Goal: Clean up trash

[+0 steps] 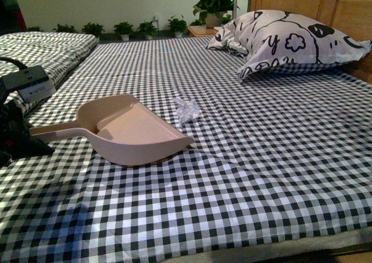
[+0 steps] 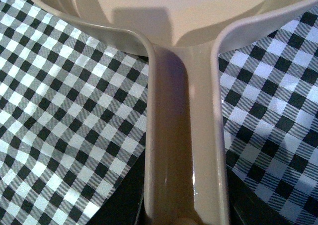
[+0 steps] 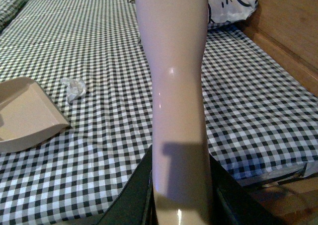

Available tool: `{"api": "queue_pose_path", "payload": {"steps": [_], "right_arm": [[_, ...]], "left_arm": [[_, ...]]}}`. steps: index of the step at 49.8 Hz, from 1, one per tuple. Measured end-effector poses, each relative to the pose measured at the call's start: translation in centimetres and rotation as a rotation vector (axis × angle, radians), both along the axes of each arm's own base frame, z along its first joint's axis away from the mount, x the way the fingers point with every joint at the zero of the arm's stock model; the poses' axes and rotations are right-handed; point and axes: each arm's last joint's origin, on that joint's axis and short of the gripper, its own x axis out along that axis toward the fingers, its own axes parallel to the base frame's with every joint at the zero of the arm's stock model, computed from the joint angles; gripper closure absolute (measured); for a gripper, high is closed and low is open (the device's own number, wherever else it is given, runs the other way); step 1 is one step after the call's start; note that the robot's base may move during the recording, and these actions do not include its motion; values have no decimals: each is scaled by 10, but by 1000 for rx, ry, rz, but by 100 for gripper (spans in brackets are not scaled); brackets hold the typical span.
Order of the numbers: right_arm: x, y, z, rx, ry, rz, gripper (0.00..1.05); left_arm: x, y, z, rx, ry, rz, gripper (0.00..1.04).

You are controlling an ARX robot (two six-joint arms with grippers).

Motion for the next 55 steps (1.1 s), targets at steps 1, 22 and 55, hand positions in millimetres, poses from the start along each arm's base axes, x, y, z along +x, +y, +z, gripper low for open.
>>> {"api": "queue_pose_path", "payload": {"steps": [1,22,55], "right_arm": [[0,0,0,0,0,0,84],[0,0,0,0,0,0,84],[0,0,0,0,0,0,84]], "left_arm": [[0,0,-1,1,1,0,79],[-2,0,-8,3,48,-1,79],[-2,0,-10,21,54,0,79]]}}
